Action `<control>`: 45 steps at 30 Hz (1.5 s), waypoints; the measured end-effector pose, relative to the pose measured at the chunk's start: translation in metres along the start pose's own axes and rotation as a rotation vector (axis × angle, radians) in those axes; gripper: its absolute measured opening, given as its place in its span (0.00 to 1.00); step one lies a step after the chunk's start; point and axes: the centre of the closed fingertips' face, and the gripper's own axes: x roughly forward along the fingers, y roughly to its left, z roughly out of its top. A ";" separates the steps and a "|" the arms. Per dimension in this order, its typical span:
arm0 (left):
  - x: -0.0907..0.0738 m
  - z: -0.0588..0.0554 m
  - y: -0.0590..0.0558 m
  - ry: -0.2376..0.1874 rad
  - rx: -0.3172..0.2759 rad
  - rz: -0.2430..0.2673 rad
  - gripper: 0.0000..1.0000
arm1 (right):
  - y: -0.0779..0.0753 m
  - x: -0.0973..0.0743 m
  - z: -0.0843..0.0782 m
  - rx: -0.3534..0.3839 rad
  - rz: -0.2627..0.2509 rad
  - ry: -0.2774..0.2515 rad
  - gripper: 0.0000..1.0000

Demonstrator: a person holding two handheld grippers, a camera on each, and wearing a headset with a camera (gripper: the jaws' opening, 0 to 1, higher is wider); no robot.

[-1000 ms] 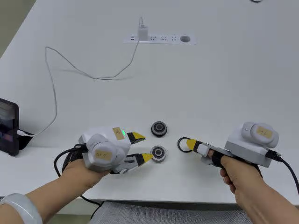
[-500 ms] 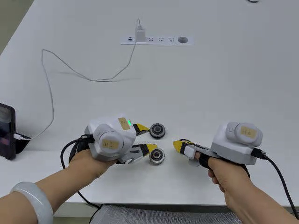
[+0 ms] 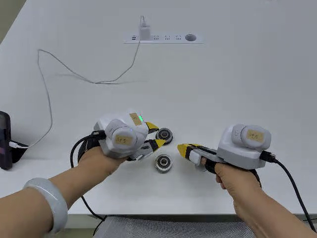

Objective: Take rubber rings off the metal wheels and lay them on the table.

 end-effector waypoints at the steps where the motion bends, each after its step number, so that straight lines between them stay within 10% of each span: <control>1: 0.001 -0.001 0.001 0.004 -0.002 -0.001 0.19 | 0.000 0.000 0.000 0.002 0.000 0.000 0.07; 45: 0.025 -0.005 0.000 0.047 -0.020 -0.037 0.14 | -0.004 0.003 0.000 0.010 0.003 -0.010 0.07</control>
